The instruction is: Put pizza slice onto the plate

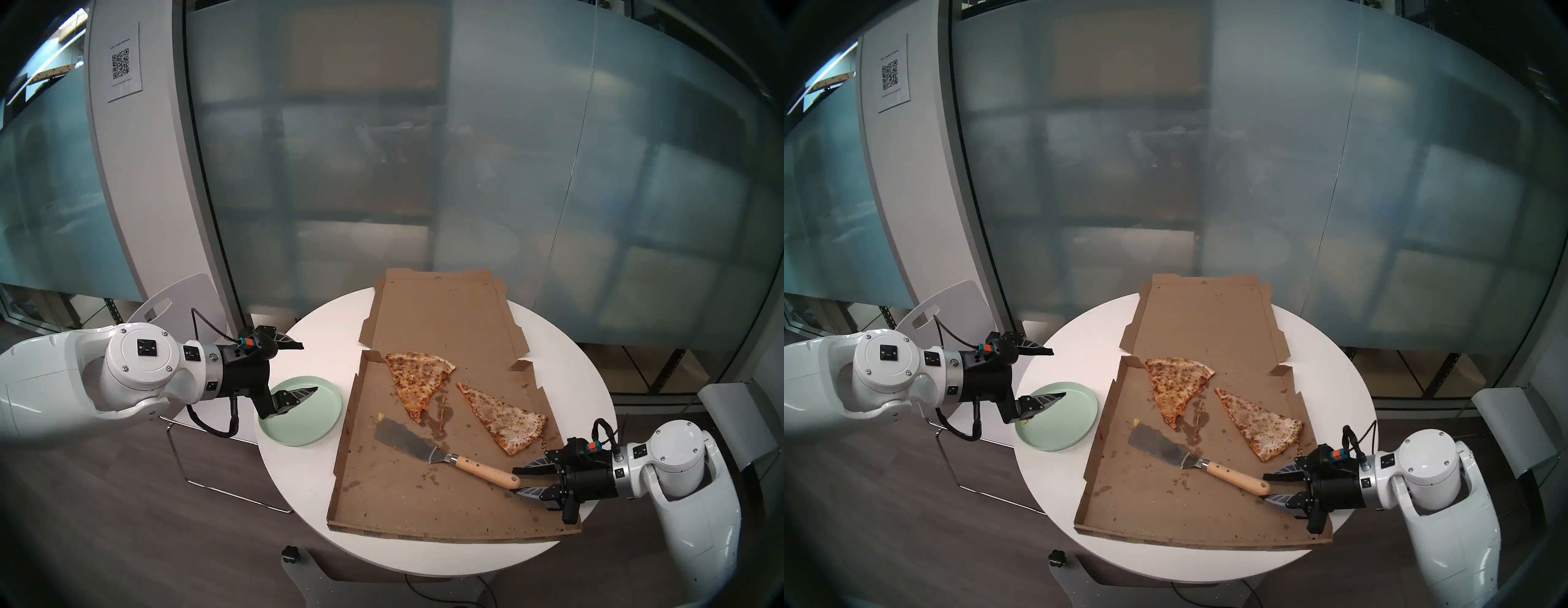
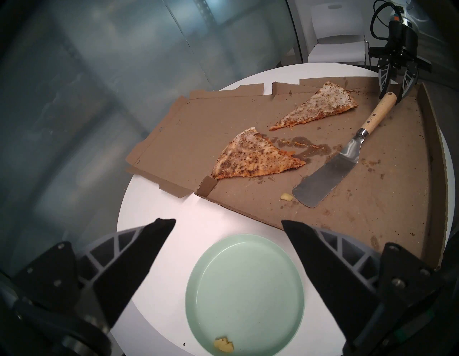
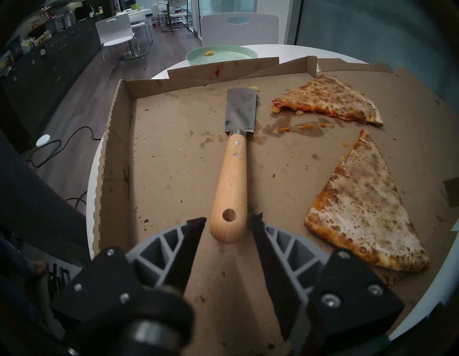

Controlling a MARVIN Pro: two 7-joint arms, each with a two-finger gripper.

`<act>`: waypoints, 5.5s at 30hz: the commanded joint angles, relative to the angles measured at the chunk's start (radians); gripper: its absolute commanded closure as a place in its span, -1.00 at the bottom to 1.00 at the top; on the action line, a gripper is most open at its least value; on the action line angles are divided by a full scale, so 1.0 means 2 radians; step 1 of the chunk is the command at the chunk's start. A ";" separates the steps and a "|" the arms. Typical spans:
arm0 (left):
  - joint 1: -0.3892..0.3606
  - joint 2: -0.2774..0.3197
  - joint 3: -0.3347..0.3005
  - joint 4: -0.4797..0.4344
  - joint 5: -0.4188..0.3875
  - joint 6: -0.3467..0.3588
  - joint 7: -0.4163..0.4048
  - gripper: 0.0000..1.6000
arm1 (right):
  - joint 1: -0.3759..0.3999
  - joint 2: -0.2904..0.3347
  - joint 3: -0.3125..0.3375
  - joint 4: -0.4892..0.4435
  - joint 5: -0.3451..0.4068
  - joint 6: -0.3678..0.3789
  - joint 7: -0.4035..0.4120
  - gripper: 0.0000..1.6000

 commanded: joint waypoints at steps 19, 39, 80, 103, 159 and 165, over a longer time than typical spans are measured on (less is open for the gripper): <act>-0.007 -0.001 -0.007 0.001 0.000 0.000 -0.001 -1.00 | 0.028 -0.004 -0.031 -0.028 -0.005 0.013 0.005 -0.19; -0.007 -0.001 -0.007 0.001 0.000 0.000 -0.001 -1.00 | 0.046 -0.022 -0.083 -0.019 -0.051 0.025 -0.035 -0.42; -0.007 -0.001 -0.007 0.001 0.000 0.000 -0.001 -1.00 | 0.076 -0.036 -0.133 0.006 -0.125 0.035 -0.079 -0.01; -0.007 -0.001 -0.007 0.001 0.000 0.000 -0.001 -1.00 | 0.082 -0.021 -0.102 -0.029 -0.105 0.051 -0.038 1.00; -0.007 -0.001 -0.006 0.001 0.000 0.000 0.000 -1.00 | -0.180 -0.048 0.259 -0.181 -0.005 0.114 0.059 1.00; -0.007 -0.001 -0.006 0.001 0.000 0.000 0.000 -1.00 | -0.219 -0.062 0.279 -0.192 0.002 0.110 0.059 1.00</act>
